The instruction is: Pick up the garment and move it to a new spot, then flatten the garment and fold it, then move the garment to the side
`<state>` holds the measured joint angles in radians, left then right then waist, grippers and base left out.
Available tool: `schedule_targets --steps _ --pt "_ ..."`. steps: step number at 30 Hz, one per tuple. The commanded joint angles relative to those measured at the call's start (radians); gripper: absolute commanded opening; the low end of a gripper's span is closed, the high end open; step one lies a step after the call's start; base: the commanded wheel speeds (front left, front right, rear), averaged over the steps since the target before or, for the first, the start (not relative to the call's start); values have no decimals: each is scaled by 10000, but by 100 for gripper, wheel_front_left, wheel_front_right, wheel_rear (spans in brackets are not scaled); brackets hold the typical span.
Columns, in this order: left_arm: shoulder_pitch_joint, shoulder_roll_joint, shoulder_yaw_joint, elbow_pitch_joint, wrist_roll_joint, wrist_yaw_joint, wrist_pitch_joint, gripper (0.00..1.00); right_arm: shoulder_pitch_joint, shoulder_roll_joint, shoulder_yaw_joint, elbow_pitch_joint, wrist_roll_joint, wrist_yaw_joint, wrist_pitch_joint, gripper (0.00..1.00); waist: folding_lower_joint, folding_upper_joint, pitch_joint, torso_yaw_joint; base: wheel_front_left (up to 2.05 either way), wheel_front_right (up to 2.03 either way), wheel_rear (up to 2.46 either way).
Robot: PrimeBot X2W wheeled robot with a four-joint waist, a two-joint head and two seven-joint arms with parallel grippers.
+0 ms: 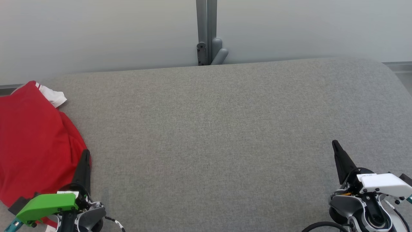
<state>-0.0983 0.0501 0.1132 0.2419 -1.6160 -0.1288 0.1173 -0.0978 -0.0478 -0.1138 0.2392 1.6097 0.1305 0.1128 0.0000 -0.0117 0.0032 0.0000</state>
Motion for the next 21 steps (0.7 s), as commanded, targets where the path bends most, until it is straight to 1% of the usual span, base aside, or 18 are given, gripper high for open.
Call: schedule_targets --steps 1,21 --pt "-189 11 4 10 59 -41 -9 0 -95 -53 11 -35 83 4 9 0 0 117 0 0 0 0 0" --pt "-189 11 4 10 59 -41 -10 0 -95 -53 11 -35 83 4 8 0 0 117 0 0 0 0 0"
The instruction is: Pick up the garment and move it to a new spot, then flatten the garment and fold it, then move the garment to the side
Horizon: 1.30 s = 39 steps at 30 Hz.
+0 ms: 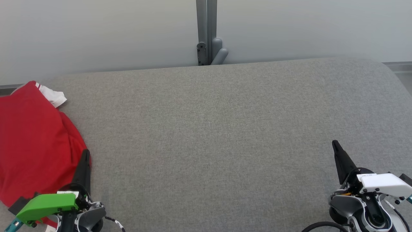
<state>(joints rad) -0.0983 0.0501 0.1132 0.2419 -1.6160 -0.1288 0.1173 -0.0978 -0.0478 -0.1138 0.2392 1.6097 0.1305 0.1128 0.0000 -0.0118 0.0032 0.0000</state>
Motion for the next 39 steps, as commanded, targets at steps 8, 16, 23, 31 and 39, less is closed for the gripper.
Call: schedule_targets --steps 8,16,23,31,39 --pt "-189 11 4 10 60 -41 -10 0 -95 -53 11 -35 83 4 8 0 0 118 0 0 0 0 0" --pt "-189 11 4 10 60 -41 -10 0 -95 -53 11 -35 83 4 8 0 0 118 0 0 0 0 0" --pt "0 0 0 0 0 0 -1 100 0 0 0 0 0 0 -1 100 0 0 0 0 0 0 0" --pt "174 -21 -230 86 93 0 -319 100 225 30 113 -10 -407 0 -324 100 0 6 8 -1 0 0 0" --pt "162 -11 -261 72 1265 65 -715 100 336 22 213 -401 -2206 1 -708 100 0 13 39 3 0 0 0"
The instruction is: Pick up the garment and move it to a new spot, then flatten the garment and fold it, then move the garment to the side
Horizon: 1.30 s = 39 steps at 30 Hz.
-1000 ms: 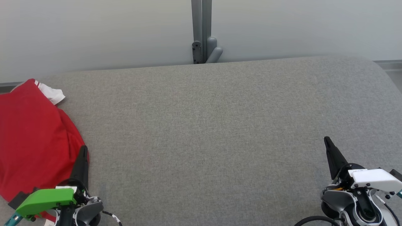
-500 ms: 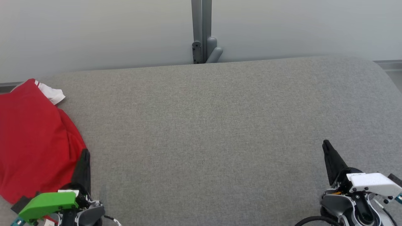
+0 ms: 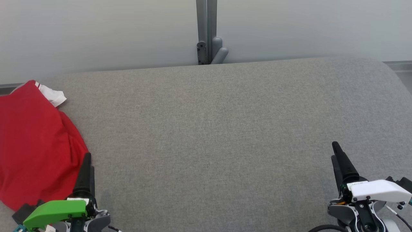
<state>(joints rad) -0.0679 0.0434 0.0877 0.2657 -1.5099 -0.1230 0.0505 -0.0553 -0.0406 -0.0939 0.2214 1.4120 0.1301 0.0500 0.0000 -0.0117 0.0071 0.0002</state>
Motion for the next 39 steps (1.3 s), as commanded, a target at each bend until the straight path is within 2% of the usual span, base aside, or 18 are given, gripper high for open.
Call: schedule_targets --steps 1,16,24,39 --pt "-140 55 -2 -199 394 12 -95 100 -83 -52 34 -299 -514 5 -126 100 0 14 6 1 0 0 0" --pt "58 122 -419 -368 4360 80 -734 100 102 -67 218 -947 -4529 6 -753 100 0 28 68 -37 0 0 0" --pt "171 123 -450 -455 5896 164 -1027 100 174 -75 231 -859 -6059 5 -1048 100 0 35 86 -32 0 0 0" --pt "335 201 -541 -325 8053 361 -1498 100 66 -101 514 -543 -8540 6 -1520 100 0 49 114 -36 0 0 0"
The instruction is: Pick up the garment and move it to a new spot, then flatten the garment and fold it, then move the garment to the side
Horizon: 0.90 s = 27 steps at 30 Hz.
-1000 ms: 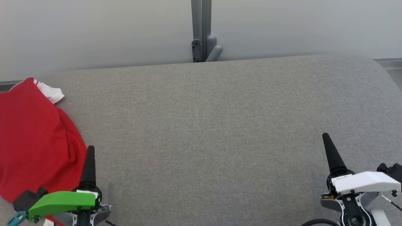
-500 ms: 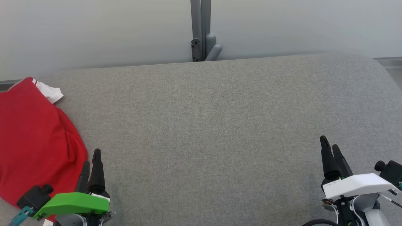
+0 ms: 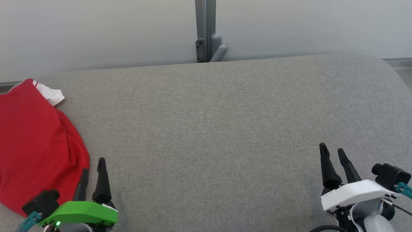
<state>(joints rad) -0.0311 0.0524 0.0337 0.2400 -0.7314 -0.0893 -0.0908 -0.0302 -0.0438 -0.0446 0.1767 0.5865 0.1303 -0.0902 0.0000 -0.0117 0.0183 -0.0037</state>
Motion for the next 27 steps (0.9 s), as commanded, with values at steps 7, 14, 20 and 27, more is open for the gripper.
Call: schedule_targets --steps 7,14,20,27 --pt "33 191 -113 -80 1224 138 -293 100 -175 -75 69 -113 -1289 5 -323 100 0 55 7 15 0 0 0" --pt "70 266 -202 -151 2043 240 -486 100 -142 -111 109 -178 -2174 5 -511 100 0 61 30 18 0 0 0" --pt "132 357 -249 -162 2706 305 -656 100 -66 -151 143 -197 -2882 4 -674 100 0 67 45 41 0 0 0" --pt "268 442 -276 -164 3419 394 -829 100 26 -168 136 -221 -3668 4 -849 100 0 74 13 51 0 0 0"
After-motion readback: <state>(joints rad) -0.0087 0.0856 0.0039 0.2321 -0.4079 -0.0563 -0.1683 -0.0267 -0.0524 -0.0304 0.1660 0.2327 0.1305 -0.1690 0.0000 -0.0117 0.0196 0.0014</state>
